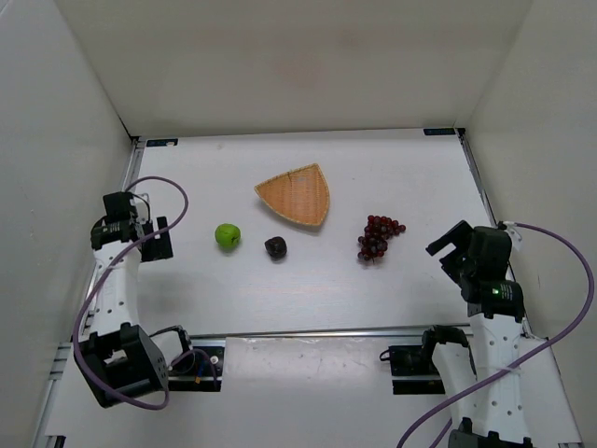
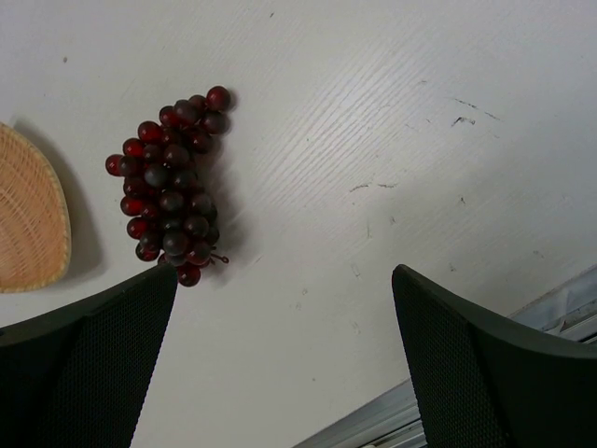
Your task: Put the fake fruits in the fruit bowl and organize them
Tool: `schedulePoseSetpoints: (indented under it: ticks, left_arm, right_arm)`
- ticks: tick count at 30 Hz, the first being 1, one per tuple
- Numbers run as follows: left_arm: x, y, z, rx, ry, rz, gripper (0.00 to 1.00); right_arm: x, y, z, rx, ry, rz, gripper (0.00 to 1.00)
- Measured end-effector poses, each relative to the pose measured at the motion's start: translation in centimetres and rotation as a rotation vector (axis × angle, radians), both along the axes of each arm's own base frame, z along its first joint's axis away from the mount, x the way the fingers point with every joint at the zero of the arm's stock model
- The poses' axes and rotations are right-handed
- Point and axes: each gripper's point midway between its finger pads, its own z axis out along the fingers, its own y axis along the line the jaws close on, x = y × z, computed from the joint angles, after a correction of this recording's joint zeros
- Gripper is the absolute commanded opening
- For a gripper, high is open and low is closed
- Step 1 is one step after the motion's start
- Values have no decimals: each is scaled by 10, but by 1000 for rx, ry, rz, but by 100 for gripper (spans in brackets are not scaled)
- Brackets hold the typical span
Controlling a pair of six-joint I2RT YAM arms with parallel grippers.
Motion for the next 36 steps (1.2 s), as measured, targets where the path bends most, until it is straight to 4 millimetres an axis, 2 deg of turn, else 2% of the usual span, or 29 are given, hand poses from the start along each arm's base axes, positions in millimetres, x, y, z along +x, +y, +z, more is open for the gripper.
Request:
schedulePoseSetpoints:
  ticks: [2, 4, 8, 10, 12, 15, 19, 23, 27, 29, 31, 32, 33, 34, 36]
  left_arm:
    - [1, -6, 2, -11, -8, -62, 100]
    - [4, -22, 5, -18, -15, -172, 100]
    - [21, -74, 21, 0, -33, -483, 100]
    - [40, -106, 33, 35, -39, -653, 100]
    - [60, -131, 36, 77, -20, -767, 100]
    - [88, -158, 14, 123, 84, -865, 100]
    - [117, -172, -36, 119, 251, -884, 100]
    - [116, -174, -73, 84, 372, -874, 100]
    - [117, -168, -89, 105, 429, -820, 100]
    - [117, -168, -93, 101, 440, -806, 85]
    - [114, -169, -94, 91, 448, -801, 65]
    - [113, -169, -94, 81, 451, -799, 54]
    - [112, -170, -93, 72, 455, -805, 37]
    - [111, -172, -92, 62, 457, -806, 34]
    - [111, -176, -86, 36, 457, -807, 34]
  right_arm:
    - [-1, 0, -3, 0, 7, 1, 100]
    - [-3, 0, -8, 0, 23, 5, 100]
    - [-1, 7, -18, 15, 55, 53, 100]
    - [3, 15, -23, 41, 59, 99, 100]
    - [6, 25, -28, 67, 63, 152, 100]
    - [11, 40, -34, 95, 87, 226, 100]
    - [14, 54, -42, 105, 120, 292, 100]
    - [11, 60, -48, 103, 122, 315, 100]
    - [9, 60, -51, 100, 125, 312, 100]
    - [10, 60, -52, 101, 125, 308, 100]
    - [10, 61, -55, 104, 137, 310, 100]
    - [11, 62, -57, 107, 148, 312, 100]
    - [11, 64, -60, 110, 162, 316, 100]
    - [11, 65, -63, 112, 175, 320, 100]
    - [14, 68, -67, 116, 192, 324, 100]
